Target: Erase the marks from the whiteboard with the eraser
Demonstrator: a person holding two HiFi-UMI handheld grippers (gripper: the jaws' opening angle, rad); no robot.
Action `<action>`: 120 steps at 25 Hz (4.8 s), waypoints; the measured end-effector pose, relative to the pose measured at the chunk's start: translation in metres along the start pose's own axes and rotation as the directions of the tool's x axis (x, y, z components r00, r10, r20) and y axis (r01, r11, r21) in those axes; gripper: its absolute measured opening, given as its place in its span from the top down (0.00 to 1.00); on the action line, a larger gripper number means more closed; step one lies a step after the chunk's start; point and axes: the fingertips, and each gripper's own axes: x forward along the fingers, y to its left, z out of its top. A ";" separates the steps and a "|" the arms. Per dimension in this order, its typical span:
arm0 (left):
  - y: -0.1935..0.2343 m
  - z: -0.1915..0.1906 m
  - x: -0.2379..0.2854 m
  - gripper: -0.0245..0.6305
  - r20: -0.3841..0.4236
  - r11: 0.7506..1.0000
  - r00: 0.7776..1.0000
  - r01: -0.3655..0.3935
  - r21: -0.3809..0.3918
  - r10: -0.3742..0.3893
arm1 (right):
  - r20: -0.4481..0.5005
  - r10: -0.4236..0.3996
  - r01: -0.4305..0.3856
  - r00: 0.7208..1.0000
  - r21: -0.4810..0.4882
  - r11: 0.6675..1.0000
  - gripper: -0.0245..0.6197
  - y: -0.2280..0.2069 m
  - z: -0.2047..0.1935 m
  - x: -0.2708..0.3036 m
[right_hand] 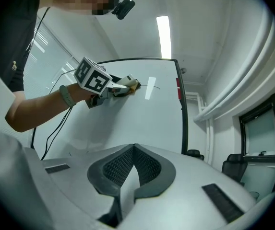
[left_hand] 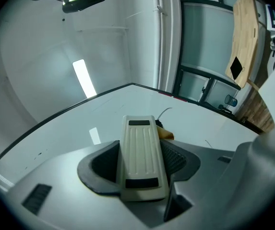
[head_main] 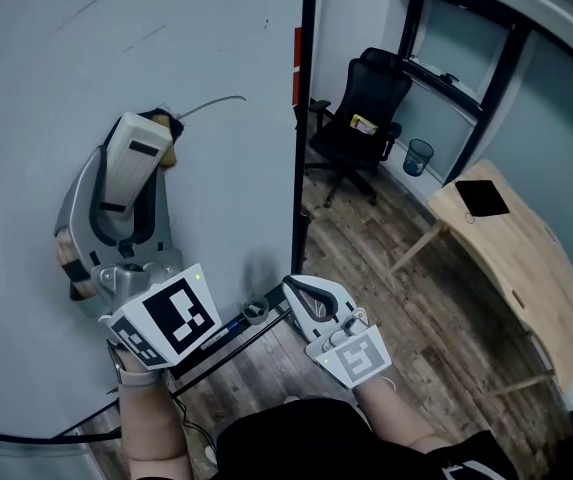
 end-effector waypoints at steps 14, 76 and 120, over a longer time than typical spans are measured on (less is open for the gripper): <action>-0.098 0.069 0.057 0.57 0.023 0.986 0.993 0.112 0.124 -0.116 | -0.062 -0.165 0.166 0.984 0.012 0.986 0.92 -0.053 -0.024 -0.072; 0.066 -0.336 -0.432 0.56 -0.574 0.910 0.810 -0.145 -0.388 -0.116 | -0.071 0.634 -0.625 0.770 0.112 0.772 0.92 0.436 -0.015 0.058; 0.042 -0.391 -0.595 0.56 -0.716 0.667 0.687 -0.478 -0.572 -0.122 | -0.104 0.798 -0.771 0.594 0.208 0.601 0.92 0.555 -0.042 0.070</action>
